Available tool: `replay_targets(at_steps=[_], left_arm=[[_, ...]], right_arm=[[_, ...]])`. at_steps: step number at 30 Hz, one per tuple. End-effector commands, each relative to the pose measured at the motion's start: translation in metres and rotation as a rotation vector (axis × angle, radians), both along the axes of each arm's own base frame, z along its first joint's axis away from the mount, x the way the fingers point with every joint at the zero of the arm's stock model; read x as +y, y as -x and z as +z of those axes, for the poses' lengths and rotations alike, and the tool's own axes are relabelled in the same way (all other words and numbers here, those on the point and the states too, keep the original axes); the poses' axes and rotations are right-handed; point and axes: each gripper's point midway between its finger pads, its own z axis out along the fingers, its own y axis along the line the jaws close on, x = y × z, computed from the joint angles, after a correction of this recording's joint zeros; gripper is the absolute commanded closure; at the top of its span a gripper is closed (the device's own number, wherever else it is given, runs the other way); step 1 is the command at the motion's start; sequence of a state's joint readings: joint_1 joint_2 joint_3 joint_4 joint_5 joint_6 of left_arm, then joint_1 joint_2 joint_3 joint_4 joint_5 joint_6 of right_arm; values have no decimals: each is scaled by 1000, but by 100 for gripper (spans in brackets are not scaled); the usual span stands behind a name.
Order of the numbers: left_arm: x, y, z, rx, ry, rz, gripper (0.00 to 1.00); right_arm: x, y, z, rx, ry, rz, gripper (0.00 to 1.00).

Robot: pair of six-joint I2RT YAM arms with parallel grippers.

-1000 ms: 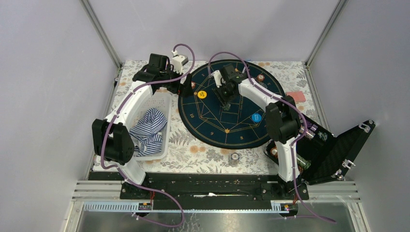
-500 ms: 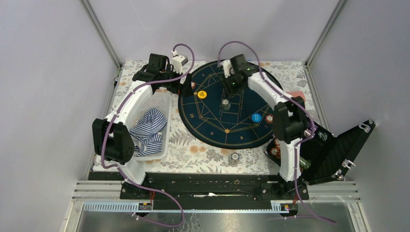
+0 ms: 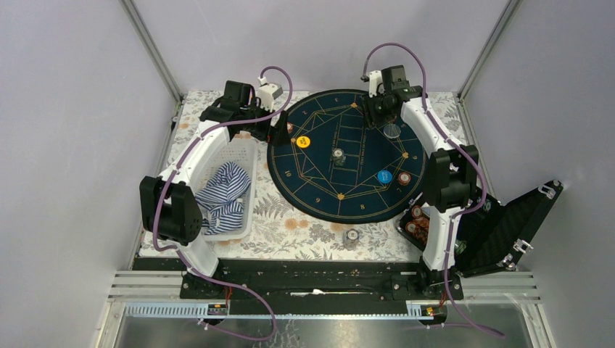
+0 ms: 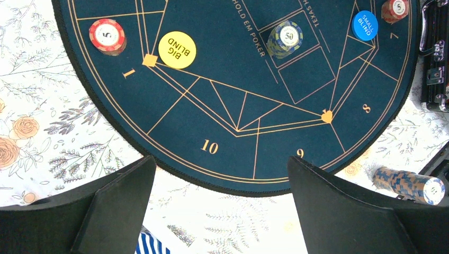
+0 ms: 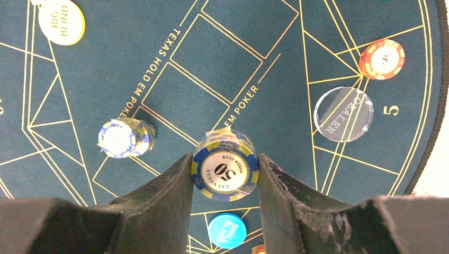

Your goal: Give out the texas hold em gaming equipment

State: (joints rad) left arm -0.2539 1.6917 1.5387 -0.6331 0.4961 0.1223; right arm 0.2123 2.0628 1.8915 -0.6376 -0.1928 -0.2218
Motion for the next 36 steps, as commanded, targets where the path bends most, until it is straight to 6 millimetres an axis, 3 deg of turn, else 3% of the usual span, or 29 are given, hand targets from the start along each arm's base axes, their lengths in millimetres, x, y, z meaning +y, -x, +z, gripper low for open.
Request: replay_targets(at_steps=[1,8,11,12,14,36], left_arm=[[-5,-10,24,-69,41,-13,1],[-5,-9,24,-68,41,-17,1],[-5,-9,23,-64,42,-17,1],[-5,-9,22,-62,43,-18,1],[-5,-9,21,-61,42,-18,1],[-5,-9,17,-54,36,-17,1]], right_arm=[[-29,-32,30,-108,0,-102,64],[-104,-63,9,-102,22,-262,64],[-119,-72,0,-106,36,-293,64],[-136,-75,-3,-104,41,-324,64],[-147,-80,-10,-99,40,-346,64],[-154,-117,-63,-91,39,-365,58]])
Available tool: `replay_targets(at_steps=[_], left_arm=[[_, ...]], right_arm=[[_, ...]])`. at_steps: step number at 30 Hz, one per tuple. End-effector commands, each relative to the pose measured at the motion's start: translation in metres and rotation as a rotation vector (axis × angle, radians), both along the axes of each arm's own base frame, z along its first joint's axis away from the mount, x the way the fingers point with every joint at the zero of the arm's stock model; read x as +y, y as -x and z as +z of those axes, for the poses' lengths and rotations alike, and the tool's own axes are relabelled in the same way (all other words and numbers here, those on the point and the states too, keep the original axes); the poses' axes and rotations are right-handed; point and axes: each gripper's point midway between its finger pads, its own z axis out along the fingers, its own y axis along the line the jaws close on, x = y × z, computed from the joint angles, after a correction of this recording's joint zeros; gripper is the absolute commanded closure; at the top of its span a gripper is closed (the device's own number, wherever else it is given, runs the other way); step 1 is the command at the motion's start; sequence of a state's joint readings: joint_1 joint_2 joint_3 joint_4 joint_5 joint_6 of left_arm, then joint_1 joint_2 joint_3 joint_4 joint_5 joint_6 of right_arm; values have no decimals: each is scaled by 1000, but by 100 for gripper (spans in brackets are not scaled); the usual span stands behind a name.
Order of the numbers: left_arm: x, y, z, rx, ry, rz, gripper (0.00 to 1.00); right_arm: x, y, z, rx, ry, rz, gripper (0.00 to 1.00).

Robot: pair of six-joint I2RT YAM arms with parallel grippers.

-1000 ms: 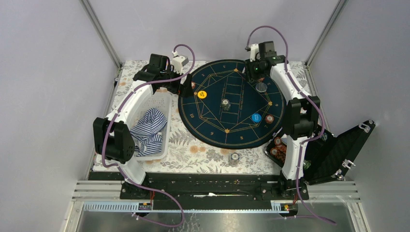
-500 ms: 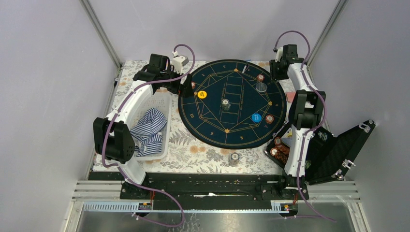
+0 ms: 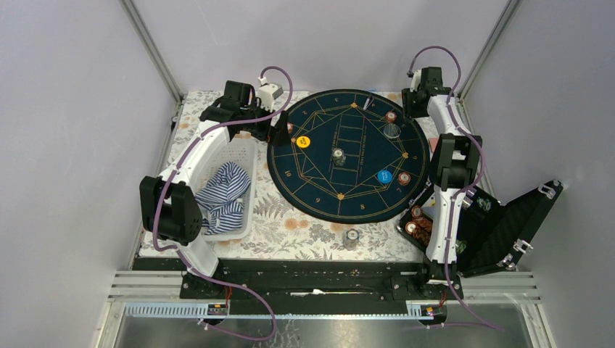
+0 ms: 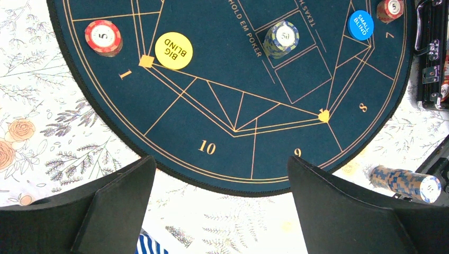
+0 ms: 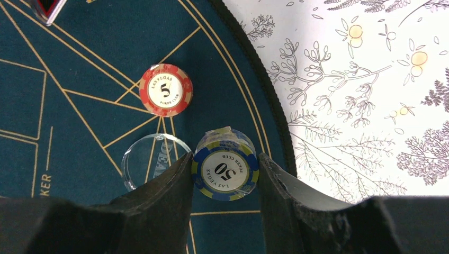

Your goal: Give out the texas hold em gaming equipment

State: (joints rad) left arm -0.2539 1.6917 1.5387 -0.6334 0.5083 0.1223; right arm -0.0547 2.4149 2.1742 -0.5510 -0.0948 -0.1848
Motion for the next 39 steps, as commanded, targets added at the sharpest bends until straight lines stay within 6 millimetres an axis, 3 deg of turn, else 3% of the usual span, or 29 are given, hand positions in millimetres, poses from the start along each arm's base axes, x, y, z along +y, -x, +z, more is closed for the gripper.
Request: replay_targets(at_steps=[1,19,24,28,33,39], left_arm=[[-3,-10,16,-54,27,-7,1],[-5,-14,10,-39,27,-8,1],[-5,-14,10,-42,27,-8,1],[-5,-15,10,-40,28,-7,1],[-6,-13,13,-38,40,-11,1],[-6,-9,17,-46,44,-11,1]], right_arm=[[2,-23,9,-75,0,-8,58],[7,-46,-15,-111,-18,-9,53],[8,-46,-16,-109,-17,-8,43],[8,-45,0,-124,-5,-7,28],[3,-36,43,-166,31,-2,12],[9,-12,91,-199,23,28,1]])
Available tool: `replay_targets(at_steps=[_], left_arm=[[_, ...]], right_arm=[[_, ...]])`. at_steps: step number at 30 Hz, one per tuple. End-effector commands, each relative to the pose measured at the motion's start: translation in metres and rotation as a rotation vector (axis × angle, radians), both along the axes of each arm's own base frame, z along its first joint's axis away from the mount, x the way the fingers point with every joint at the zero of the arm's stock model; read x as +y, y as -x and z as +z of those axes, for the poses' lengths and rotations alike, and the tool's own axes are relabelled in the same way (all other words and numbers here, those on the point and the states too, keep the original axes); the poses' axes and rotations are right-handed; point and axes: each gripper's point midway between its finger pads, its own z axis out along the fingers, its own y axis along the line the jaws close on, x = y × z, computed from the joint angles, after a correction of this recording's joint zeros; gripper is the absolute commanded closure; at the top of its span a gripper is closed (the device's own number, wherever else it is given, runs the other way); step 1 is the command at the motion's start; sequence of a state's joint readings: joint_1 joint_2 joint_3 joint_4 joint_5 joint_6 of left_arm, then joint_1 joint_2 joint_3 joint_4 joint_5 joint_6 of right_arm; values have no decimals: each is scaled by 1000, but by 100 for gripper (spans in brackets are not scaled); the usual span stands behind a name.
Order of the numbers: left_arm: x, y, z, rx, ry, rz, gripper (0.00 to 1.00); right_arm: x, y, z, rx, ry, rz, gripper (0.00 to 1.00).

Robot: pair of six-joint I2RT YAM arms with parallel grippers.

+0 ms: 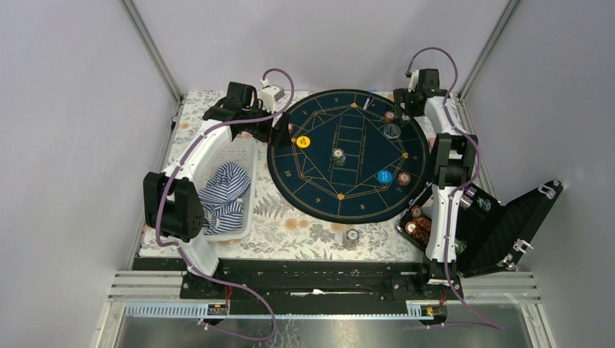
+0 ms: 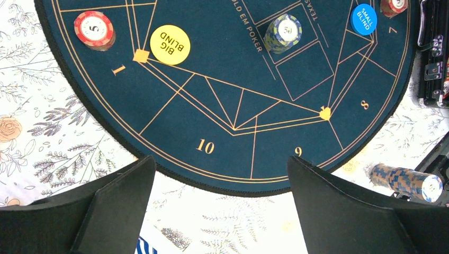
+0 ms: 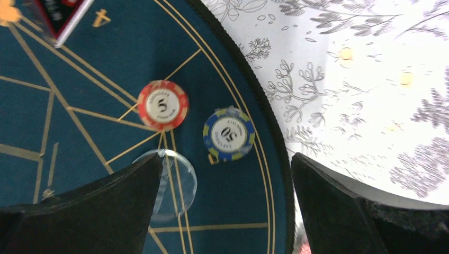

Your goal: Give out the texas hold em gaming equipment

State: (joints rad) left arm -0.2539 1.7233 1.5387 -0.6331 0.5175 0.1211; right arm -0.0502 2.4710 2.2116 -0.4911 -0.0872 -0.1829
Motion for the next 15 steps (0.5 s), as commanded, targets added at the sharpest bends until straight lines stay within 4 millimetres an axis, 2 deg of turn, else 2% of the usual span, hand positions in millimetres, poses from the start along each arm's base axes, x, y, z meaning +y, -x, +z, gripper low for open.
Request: replay_targets(at_steps=[1,3,5,8,12,15], left_arm=[[-4,-7,31,-80,47,-6,1],[-4,-6,33,-82,50,-7,1],[-4,-5,34,-84,54,-8,1],[-4,-5,35,-82,54,-4,1],[-4,-6,35,-72,60,11,1],[-3,-6,34,-65,60,19,1]], right_arm=[[11,11,108,-160,11,40,0],[24,24,118,-151,-15,84,0],[47,40,125,-136,-54,161,0],[108,72,122,-86,-86,319,0],[168,110,116,-43,-120,447,0],[205,132,112,-28,-138,516,0]])
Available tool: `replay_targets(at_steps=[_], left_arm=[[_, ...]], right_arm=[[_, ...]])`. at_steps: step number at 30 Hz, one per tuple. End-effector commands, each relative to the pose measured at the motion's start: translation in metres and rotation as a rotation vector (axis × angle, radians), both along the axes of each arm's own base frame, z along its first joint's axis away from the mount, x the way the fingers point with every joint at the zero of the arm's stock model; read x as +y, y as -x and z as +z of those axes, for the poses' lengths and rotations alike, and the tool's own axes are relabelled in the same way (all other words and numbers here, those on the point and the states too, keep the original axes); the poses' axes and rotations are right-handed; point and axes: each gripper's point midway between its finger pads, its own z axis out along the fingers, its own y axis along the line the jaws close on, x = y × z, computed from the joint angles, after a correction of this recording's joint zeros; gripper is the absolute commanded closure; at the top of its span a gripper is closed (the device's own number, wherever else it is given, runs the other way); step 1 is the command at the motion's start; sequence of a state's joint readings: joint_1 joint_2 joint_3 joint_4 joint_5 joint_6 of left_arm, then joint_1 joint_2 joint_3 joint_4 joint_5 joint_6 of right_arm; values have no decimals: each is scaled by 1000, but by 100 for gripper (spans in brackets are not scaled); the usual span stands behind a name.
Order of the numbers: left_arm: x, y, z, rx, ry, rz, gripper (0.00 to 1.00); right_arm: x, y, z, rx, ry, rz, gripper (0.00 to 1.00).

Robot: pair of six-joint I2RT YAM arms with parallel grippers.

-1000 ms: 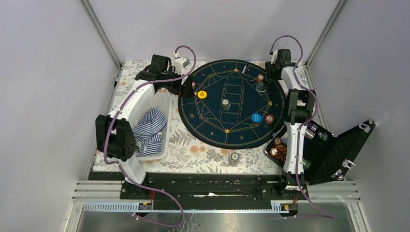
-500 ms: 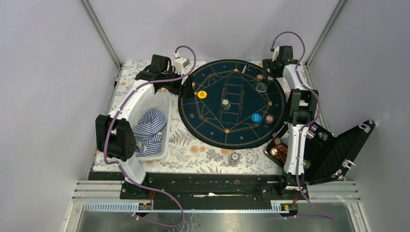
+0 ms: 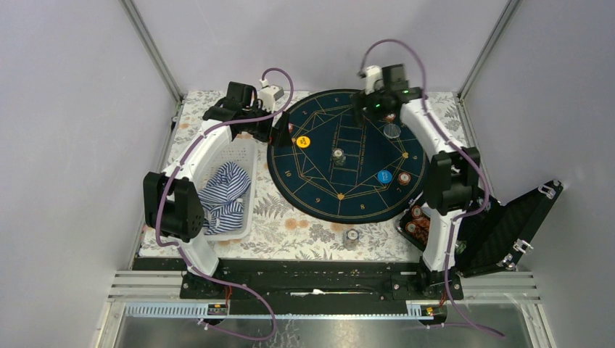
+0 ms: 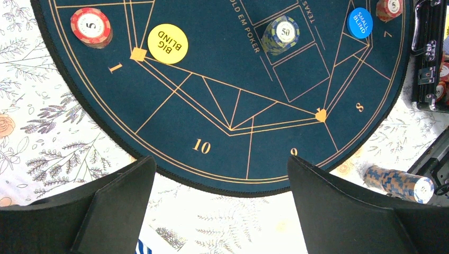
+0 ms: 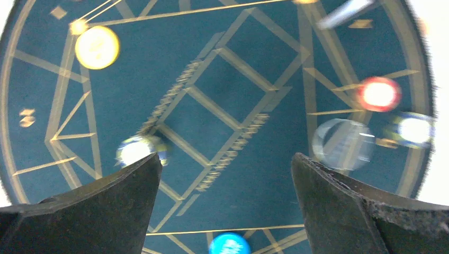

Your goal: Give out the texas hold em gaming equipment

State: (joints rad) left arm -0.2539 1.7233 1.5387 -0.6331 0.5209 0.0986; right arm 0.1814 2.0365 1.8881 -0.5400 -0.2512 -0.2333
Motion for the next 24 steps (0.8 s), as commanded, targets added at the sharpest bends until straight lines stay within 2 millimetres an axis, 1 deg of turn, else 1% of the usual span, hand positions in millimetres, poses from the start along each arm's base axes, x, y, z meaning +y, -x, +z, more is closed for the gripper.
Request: replay_targets(at_steps=[1,3,6,8,12,16,20,24], left_arm=[[-2,-7,33,-80,47,9,1],[-1,-7,34,-82,48,11,1],[0,-6,33,-79,50,11,1],[0,-6,34,-80,51,12,1],[1,-6,36,-84,52,13,1],[1,-6,35,-82,54,11,1],[1,-6,35,-81,54,10,1],[1,-6,33,-77,54,10,1]], right_arm=[[63,44,1,42,-40,159,0],[81,54,-5,62,-50,191,0],[102,64,-17,89,-40,227,0],[111,68,-25,103,-26,244,0],[122,76,-43,139,10,264,0],[124,80,-63,169,56,263,2],[119,76,-76,186,88,232,6],[118,78,-91,211,107,225,9]])
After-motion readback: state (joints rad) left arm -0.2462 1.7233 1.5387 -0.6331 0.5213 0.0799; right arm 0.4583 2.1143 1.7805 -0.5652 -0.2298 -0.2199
